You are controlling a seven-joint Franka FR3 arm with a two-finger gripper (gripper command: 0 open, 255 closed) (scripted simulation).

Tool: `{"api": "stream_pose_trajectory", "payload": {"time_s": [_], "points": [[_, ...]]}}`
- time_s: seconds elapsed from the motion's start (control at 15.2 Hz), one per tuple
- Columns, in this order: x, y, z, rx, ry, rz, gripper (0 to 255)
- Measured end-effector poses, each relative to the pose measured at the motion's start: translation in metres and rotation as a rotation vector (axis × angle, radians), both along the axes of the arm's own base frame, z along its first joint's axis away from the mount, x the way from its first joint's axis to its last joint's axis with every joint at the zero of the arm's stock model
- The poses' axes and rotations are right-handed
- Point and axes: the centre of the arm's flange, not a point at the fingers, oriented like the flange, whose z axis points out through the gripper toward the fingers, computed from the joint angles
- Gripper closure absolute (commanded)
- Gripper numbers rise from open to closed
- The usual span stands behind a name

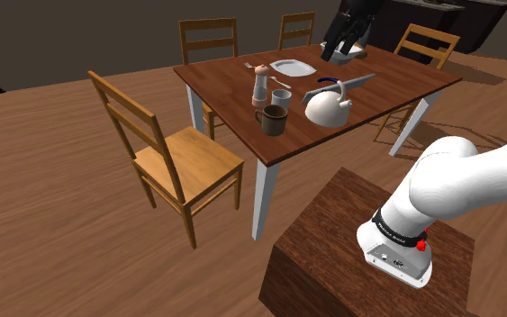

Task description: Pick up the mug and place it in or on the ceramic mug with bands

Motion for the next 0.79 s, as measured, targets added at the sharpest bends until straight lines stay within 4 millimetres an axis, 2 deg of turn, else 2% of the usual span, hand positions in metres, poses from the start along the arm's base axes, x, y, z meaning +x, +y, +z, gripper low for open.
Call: {"api": "stream_pose_trajectory", "payload": {"time_s": [0.13,0.79], "points": [[0.005,-0.001,-0.004,-0.001,0.003,-0.002,0],[0.106,-0.039,-0.077,-0.016,0.074,-0.051,0]]}}
